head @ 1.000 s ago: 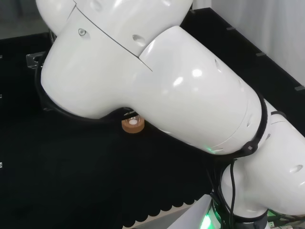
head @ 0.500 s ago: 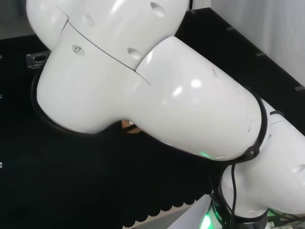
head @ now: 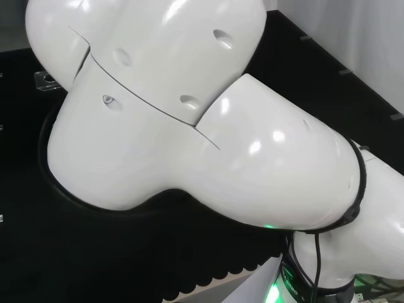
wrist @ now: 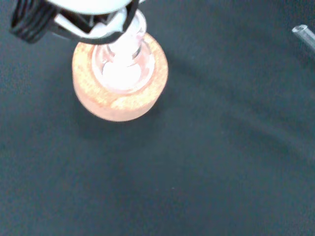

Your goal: Remove the funnel from the round-bottom flask.

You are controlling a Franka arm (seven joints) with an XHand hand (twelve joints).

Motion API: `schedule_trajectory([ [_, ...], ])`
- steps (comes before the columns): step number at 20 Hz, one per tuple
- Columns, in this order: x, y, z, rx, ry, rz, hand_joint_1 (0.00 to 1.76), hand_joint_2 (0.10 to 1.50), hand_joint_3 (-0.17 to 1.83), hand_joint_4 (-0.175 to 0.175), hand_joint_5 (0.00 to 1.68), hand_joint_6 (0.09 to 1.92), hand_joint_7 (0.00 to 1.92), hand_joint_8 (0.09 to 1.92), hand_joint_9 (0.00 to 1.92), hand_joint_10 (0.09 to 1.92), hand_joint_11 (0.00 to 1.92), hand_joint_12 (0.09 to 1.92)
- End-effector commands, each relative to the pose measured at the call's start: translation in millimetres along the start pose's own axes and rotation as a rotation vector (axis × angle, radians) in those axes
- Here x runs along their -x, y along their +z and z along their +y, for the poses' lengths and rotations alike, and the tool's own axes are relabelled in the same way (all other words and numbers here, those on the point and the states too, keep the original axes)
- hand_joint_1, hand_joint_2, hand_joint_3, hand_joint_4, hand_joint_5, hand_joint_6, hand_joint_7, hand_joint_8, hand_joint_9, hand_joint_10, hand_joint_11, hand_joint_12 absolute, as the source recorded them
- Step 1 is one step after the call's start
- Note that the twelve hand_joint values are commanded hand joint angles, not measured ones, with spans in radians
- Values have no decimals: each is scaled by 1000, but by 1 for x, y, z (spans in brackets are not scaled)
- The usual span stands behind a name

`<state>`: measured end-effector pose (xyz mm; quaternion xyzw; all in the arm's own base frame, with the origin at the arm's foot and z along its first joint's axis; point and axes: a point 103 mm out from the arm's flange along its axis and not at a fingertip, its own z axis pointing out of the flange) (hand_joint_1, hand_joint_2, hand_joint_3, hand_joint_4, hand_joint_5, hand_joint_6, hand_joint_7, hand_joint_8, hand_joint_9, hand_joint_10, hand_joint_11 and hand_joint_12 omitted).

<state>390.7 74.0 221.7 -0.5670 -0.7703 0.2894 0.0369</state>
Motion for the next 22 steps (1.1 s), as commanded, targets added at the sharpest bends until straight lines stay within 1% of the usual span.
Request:
schedule_trajectory([
  [1, 11, -6, -8, 4, 18, 24, 960, 641, 646, -13, 642, 497, 531, 640, 971, 420, 611, 1273],
  [5, 16, -17, -15, -7, 27, 35, 959, 641, 651, -13, 622, 567, 522, 645, 968, 417, 613, 1270],
  [10, 24, -34, -29, -3, 49, 31, 957, 642, 653, -5, 664, 604, 516, 646, 960, 416, 613, 1271],
  [17, 34, -59, -44, 29, 81, 19, 956, 641, 658, 3, 691, 660, 514, 653, 955, 421, 611, 1274],
  [22, 45, -76, -46, 51, 96, 27, 956, 640, 659, 3, 697, 675, 514, 654, 953, 423, 610, 1274],
])
